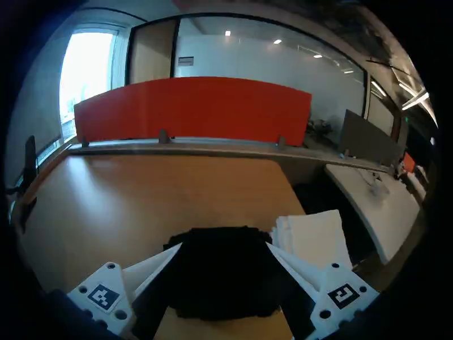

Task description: Fold towel

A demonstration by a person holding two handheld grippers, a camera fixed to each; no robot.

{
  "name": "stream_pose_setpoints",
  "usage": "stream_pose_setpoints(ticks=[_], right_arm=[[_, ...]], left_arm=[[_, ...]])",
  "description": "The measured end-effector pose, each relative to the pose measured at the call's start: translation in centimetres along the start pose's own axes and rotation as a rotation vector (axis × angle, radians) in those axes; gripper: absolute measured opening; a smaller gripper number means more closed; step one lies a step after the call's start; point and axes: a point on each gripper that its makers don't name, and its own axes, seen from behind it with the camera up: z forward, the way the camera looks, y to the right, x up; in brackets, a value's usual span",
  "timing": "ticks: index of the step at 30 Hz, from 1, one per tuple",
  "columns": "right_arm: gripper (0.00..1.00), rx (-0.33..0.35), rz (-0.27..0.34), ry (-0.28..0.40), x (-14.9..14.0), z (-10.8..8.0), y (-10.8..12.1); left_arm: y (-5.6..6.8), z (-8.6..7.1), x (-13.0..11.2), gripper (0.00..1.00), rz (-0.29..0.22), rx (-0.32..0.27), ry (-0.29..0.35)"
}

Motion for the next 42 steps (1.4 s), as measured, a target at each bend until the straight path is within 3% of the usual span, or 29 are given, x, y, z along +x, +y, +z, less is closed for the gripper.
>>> stream_pose_setpoints(ticks=[21, 27, 33, 42], right_arm=[[0.93, 0.002, -0.009, 0.012, 0.6, 0.4, -0.2], [0.93, -0.016, -0.020, 0.063, 1.7, 0.3, -0.2], [0.93, -0.081, -0.056, 0.134, 2.8, 0.1, 0.5], [0.93, -0.070, -0.056, 0.144, 3.1, 0.1, -0.3]], left_arm=[[-0.1, -0.5, 0.4, 0.94, 0.002, 0.003, 0.011], [-0.1, -0.5, 0.6, 0.94, -0.002, 0.003, 0.016], [-0.1, -0.5, 0.6, 0.94, -0.001, 0.000, 0.017], [-0.2, -0.6, 0.9, 0.94, -0.001, 0.000, 0.023]])
